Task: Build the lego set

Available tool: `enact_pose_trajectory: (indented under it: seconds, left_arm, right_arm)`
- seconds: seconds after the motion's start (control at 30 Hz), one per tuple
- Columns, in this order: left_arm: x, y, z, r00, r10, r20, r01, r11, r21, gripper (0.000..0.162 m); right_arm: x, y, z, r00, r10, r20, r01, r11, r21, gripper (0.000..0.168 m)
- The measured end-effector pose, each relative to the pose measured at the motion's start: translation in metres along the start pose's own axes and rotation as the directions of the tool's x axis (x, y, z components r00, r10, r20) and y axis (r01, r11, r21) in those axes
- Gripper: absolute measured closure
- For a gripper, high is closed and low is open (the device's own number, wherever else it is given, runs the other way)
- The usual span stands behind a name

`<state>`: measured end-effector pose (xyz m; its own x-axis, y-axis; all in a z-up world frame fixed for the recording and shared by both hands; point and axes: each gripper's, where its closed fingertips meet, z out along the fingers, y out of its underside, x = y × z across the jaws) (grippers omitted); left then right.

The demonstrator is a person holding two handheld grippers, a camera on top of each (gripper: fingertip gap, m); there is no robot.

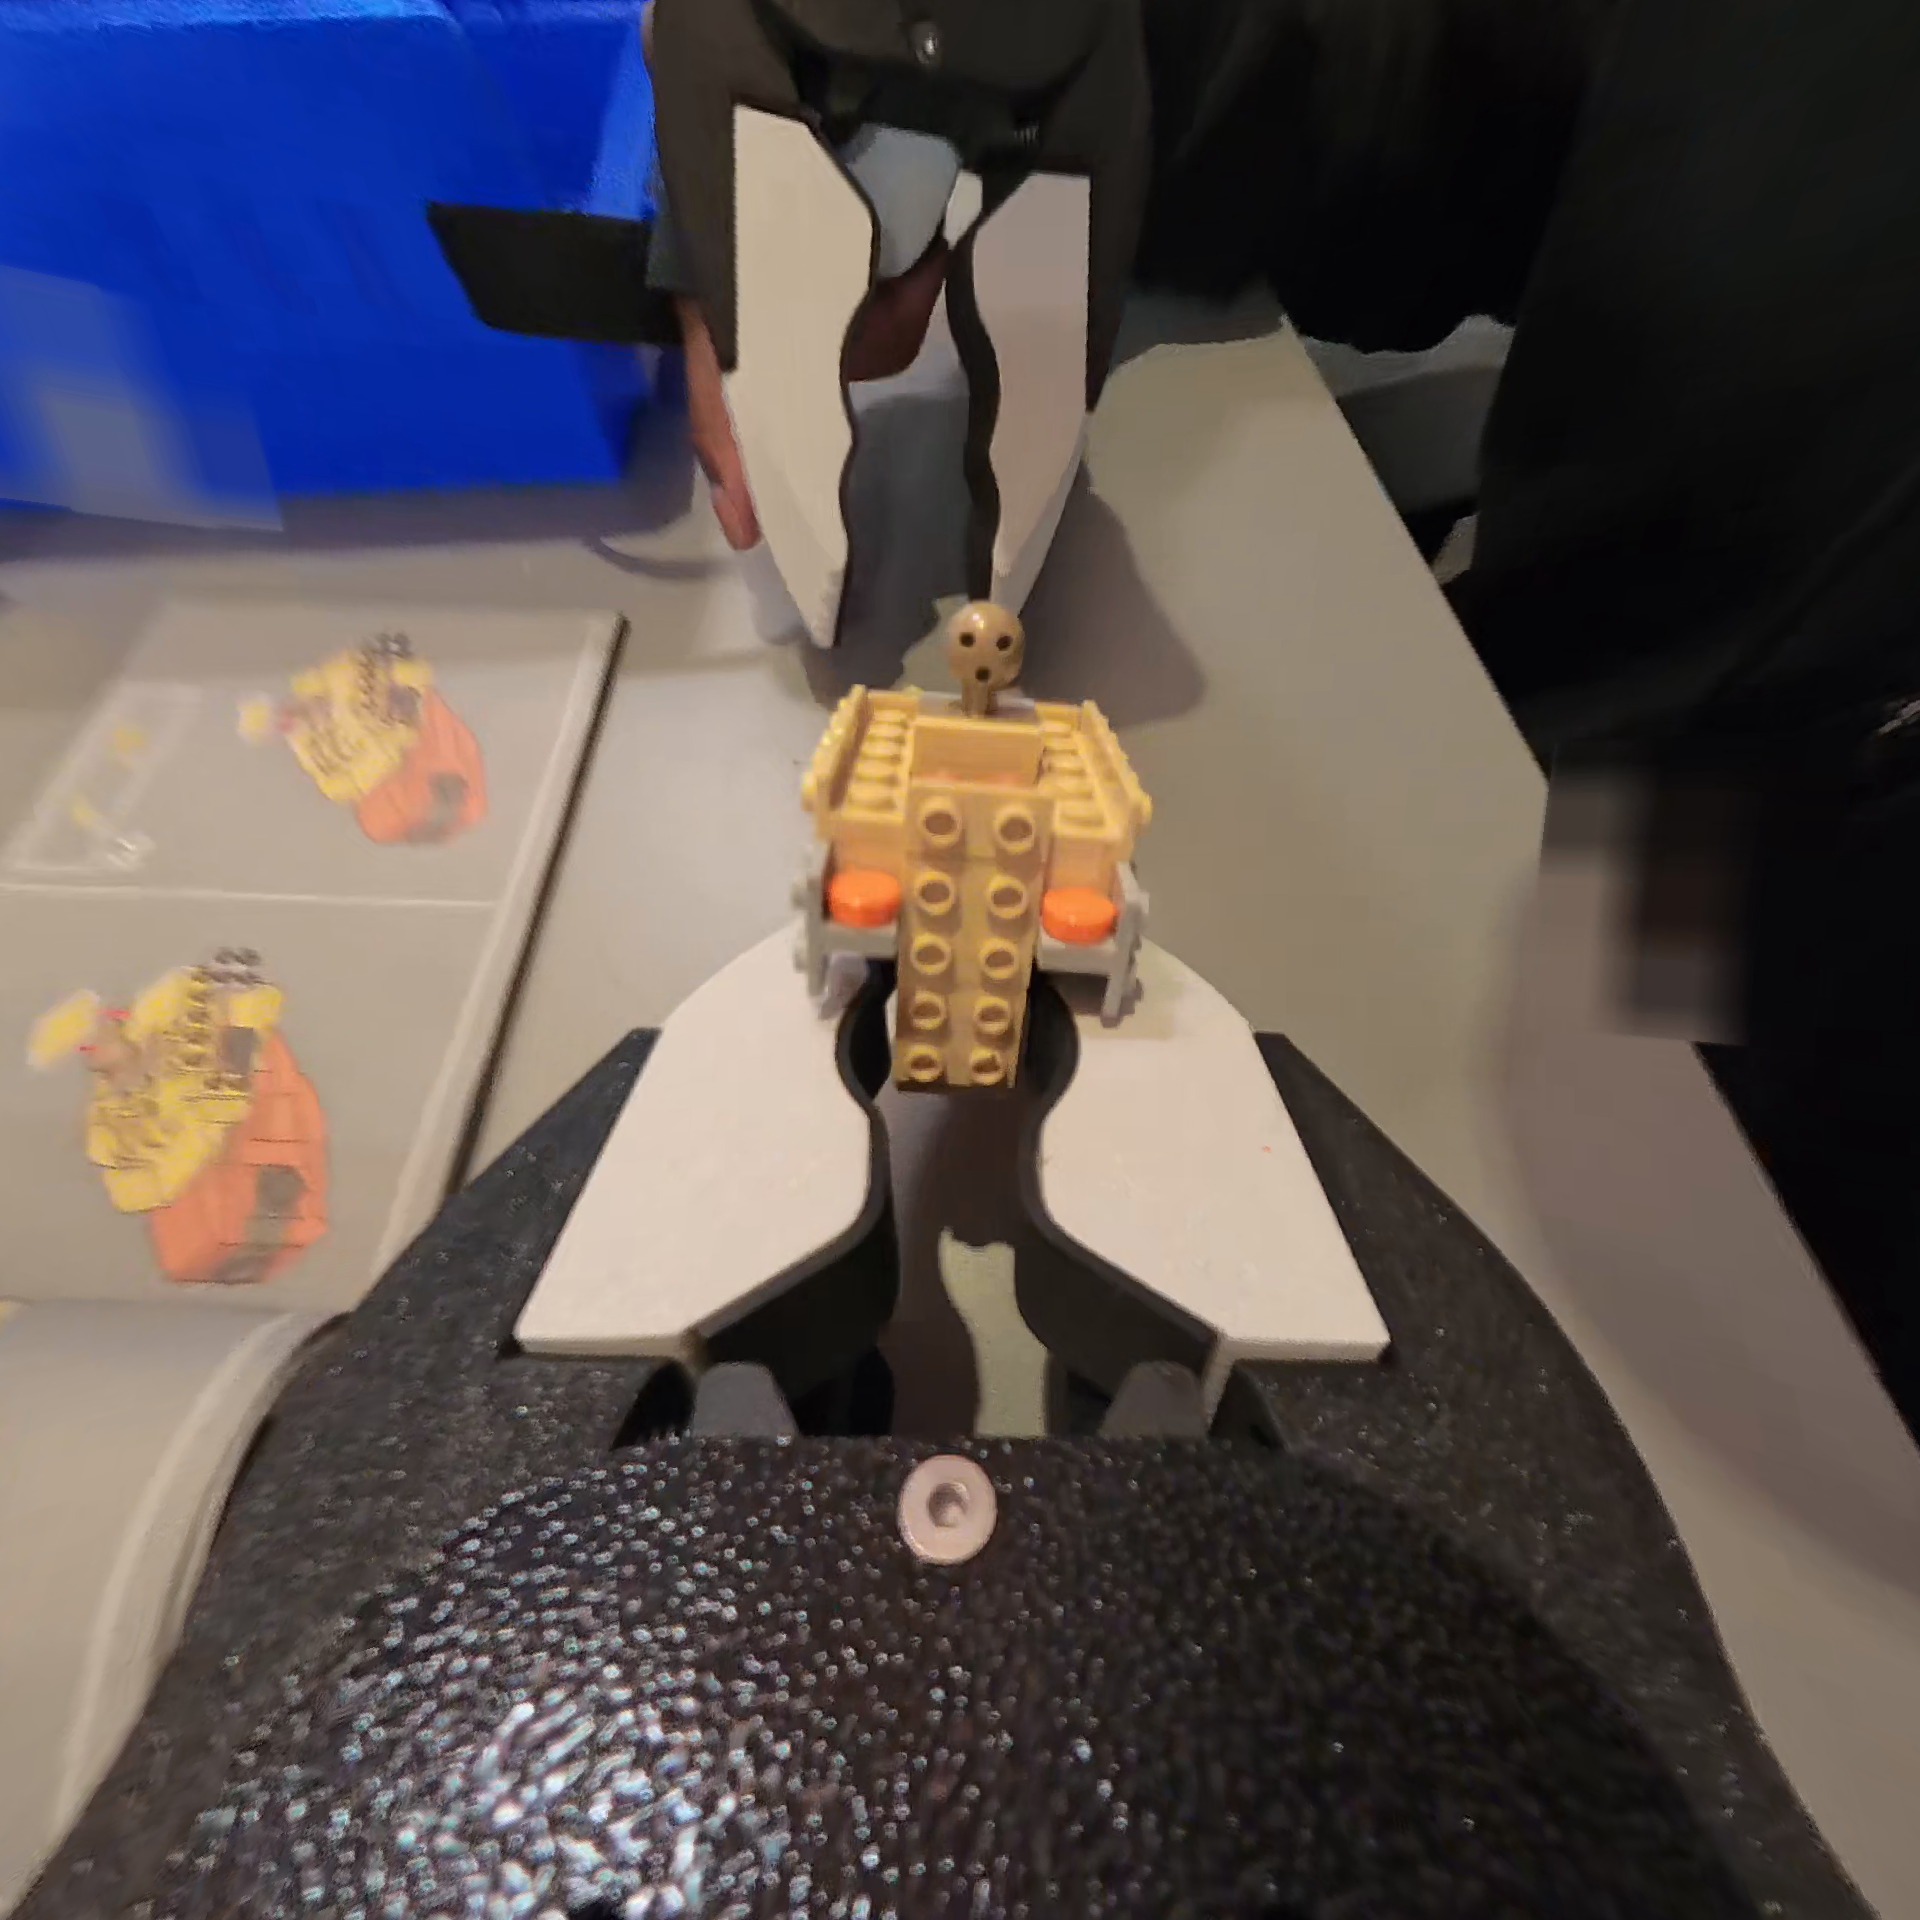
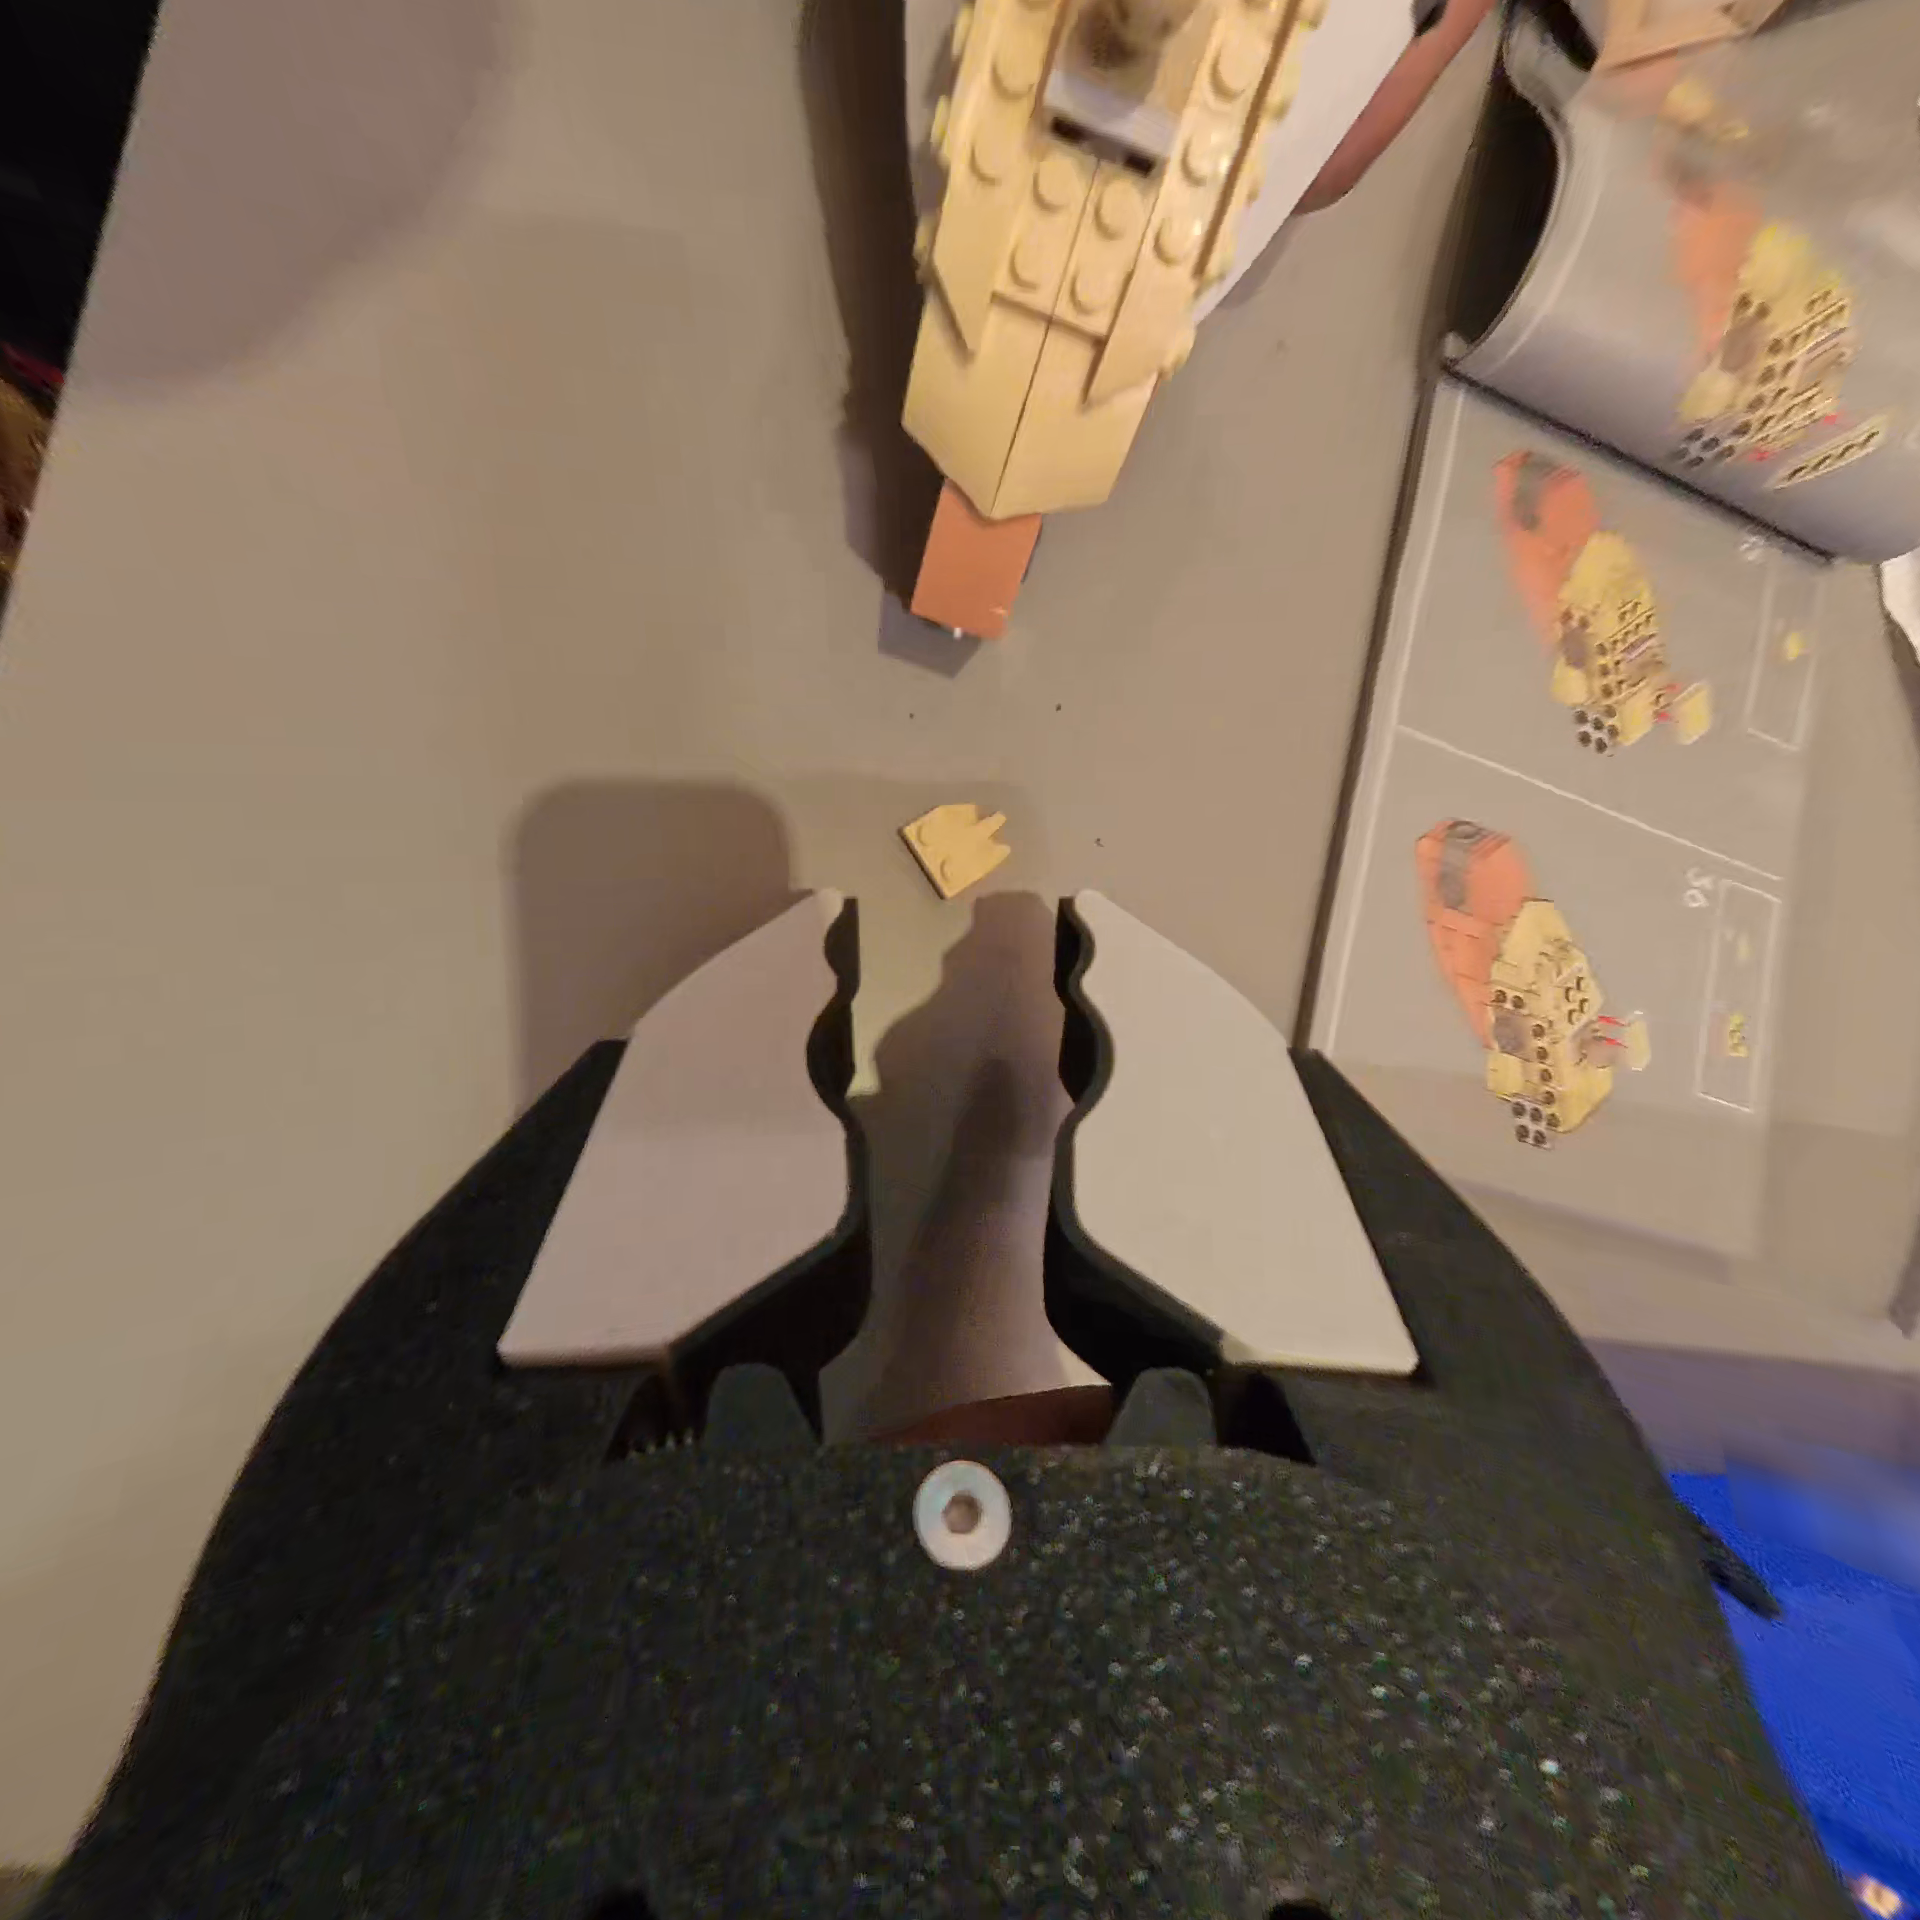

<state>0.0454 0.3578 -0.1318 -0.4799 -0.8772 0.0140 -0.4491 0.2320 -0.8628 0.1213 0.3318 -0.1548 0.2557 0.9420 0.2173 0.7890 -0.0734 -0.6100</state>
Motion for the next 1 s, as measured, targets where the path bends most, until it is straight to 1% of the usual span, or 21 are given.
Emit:
enact_pose_trajectory:
  seconds: [0.13,0.23,0.43,0.57,0.8,0.87,1.0]
  left_arm:
    - [0.000,0.004,-0.001,0.999,-0.035,-0.010,0.035,0.999,-0.017,0.140]
    - [0.000,0.008,-0.003,0.999,-0.040,-0.004,0.040,0.998,-0.038,0.140]
    - [-0.004,0.035,-0.002,0.999,-0.013,0.036,0.019,0.980,-0.196,0.140]
    - [-0.003,0.035,-0.002,1.000,-0.009,0.030,0.015,0.980,-0.196,0.140]
    - [-0.006,0.039,-0.004,0.999,0.000,0.052,0.011,0.976,-0.217,0.141]
    - [-0.007,0.040,-0.004,0.999,0.004,0.054,0.008,0.975,-0.223,0.141]
    - [-0.007,0.041,-0.005,0.998,0.006,0.058,0.007,0.973,-0.231,0.142]
  right_arm:
    - [0.000,0.001,0.008,1.000,0.018,0.004,-0.018,1.000,0.004,0.132]
    - [-0.004,-0.002,0.012,1.000,0.017,0.021,-0.017,1.000,0.006,0.136]
    - [-0.016,-0.004,0.011,0.997,0.013,0.081,-0.013,1.000,0.006,0.137]
    - [-0.029,-0.007,0.008,0.989,0.001,0.150,-0.005,1.000,0.028,0.139]
    - [-0.036,-0.005,0.004,0.982,-0.023,0.187,0.018,1.000,0.024,0.139]
    - [-0.035,-0.005,0.000,0.983,-0.027,0.180,0.022,0.999,0.029,0.140]
    - [-0.021,-0.008,-0.008,0.994,0.016,0.108,-0.022,0.998,0.054,0.140]
